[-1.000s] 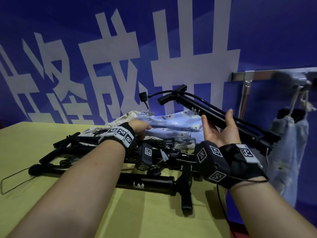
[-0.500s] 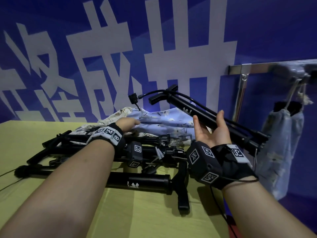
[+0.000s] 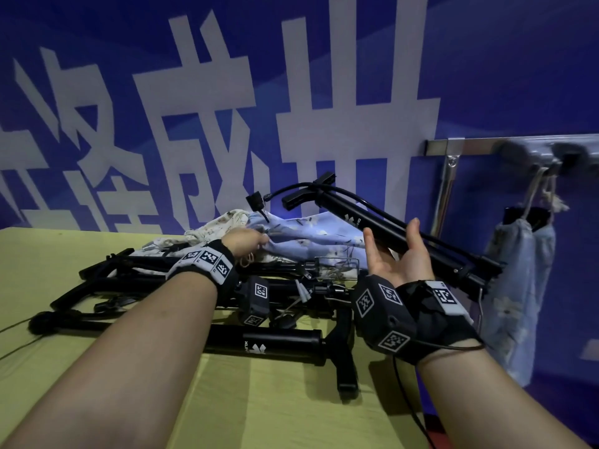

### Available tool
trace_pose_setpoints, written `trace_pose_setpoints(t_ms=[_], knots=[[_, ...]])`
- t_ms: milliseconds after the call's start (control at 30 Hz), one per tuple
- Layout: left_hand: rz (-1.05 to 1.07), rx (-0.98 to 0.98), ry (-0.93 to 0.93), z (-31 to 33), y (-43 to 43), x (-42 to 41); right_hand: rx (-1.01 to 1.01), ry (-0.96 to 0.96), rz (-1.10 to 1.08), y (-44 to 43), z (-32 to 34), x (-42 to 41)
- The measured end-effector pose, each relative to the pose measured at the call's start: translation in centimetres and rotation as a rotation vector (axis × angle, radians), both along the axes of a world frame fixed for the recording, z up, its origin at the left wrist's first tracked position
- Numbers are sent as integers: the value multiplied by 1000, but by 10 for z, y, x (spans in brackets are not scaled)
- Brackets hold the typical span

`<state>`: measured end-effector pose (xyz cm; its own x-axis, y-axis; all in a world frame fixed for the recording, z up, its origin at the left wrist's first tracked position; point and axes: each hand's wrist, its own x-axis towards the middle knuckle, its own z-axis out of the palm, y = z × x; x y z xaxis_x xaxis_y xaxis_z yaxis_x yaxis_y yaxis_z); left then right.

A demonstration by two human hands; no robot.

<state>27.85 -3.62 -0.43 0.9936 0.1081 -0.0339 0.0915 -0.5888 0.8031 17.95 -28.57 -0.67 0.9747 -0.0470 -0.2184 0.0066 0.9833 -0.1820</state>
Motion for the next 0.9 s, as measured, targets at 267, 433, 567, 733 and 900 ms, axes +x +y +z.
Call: trace_pose_setpoints(t_ms=[267,433,567,733,900], knots=[[281,-268,-408,27,17,-25,38,-30,2,3,13,-17],[369,-104,-435,54,36,-50,10,-66,10,12,27,-37],[357,-67,-474,76,45,-82,-19,-103,13,22,40,-56],[64,103,-169,92,60,-121,-58,-115,17,37,53,-79],[-128,343,58,90,71,-151,-101,-100,35,49,58,-103]])
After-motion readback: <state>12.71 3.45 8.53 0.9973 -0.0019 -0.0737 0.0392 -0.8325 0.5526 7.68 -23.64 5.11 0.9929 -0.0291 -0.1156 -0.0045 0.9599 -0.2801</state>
